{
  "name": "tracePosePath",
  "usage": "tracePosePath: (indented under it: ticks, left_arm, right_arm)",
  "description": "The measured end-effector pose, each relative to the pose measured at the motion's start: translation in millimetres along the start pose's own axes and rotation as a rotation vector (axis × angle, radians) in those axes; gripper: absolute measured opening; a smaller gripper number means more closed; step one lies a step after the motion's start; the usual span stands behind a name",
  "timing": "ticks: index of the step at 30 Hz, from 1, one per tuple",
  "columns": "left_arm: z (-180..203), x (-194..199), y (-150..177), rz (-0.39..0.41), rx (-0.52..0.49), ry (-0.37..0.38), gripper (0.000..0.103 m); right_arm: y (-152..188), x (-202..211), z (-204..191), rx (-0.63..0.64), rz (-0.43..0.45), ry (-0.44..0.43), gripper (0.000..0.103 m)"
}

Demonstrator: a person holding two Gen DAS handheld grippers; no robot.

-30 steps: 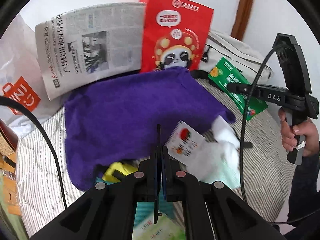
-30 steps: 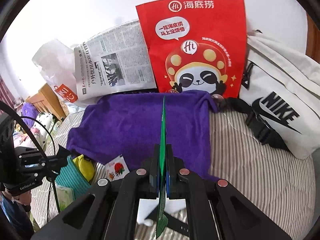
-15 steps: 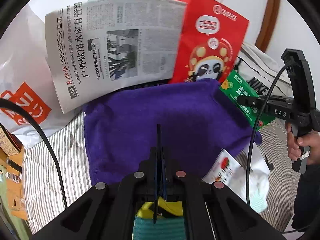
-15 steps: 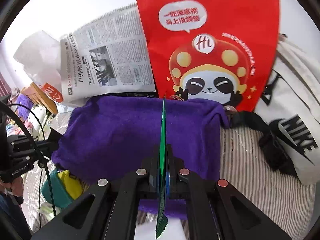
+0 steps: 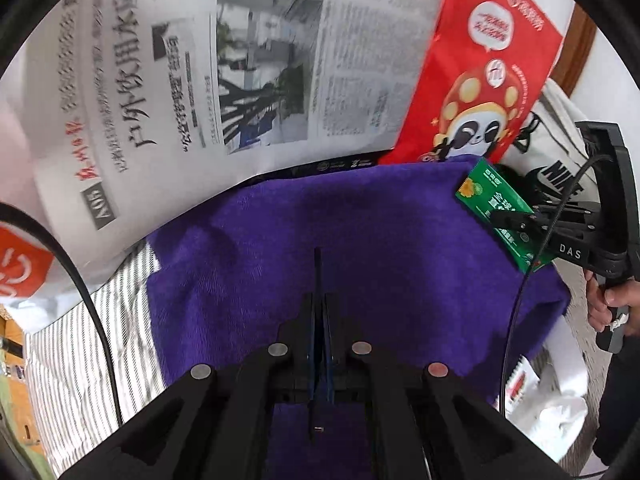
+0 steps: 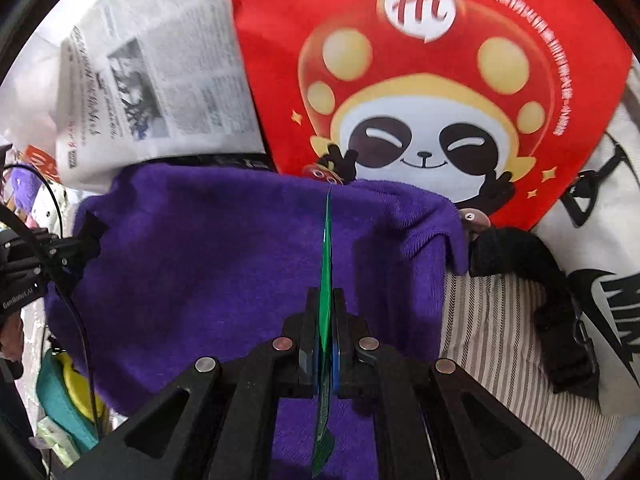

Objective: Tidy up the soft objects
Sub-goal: 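Lower the green sachet onto the purple towel and open the right gripper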

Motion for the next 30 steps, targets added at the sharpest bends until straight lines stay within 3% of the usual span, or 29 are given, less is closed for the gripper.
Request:
tracePosePath:
  ticks: [16, 19, 21, 22, 24, 26, 28, 30]
  left_arm:
    - [3.6, -46.5, 1.2, -0.079, -0.016, -0.027, 0.005]
    - [4.6, -46.3, 2.0, -0.082, -0.026, -0.027, 0.005]
    - [6.6, -46.0, 2.6, -0.082, -0.025, -0.026, 0.006]
    - [7.2, -45.6, 3.4, -0.082, -0.023, -0.023, 0.008]
    - [2.8, -43.0, 6.3, -0.084, -0.016, -0.014, 0.014]
    - [0.7, -36.6, 10.6, -0.088, -0.022, -0.017, 0.023]
    - [5.3, -31.8, 15.6, -0.094, -0.037, -0.037, 0.045]
    - [9.1, -27.6, 20.3, -0.096, -0.057, -0.066, 0.049]
  right_arm:
    - [0.1, -29.6, 0.7, 0.023, -0.053, -0.021, 0.005]
    - [0.1, -33.7, -2.6, 0.024, -0.058, -0.017, 0.006]
    - [-0.8, -32.2, 0.4, 0.028, -0.049, -0.017, 0.013]
    - [-1.0, -31.2, -0.4, 0.034, -0.047, -0.02, 0.016]
    - [-1.7, -27.0, -1.3, 0.043, -0.031, -0.017, 0.034]
    - [-3.2, -22.3, -2.4, 0.059, -0.014, -0.001, 0.043]
    - [-4.1, -16.8, -2.5, 0.071, 0.004, 0.016, 0.044]
    - [-4.5, -12.2, -1.5, 0.07, 0.006, 0.021, 0.044]
Point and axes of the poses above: each gripper's, at about its wrist camera, not at the fingertips, and x roughly against the way its jaws point, z to its right, y to its underside, the point moved 2 cm from there along -x, roughly the way its jaws point, and after that the axes turned 13 degrees about z, right-handed, at the moved point
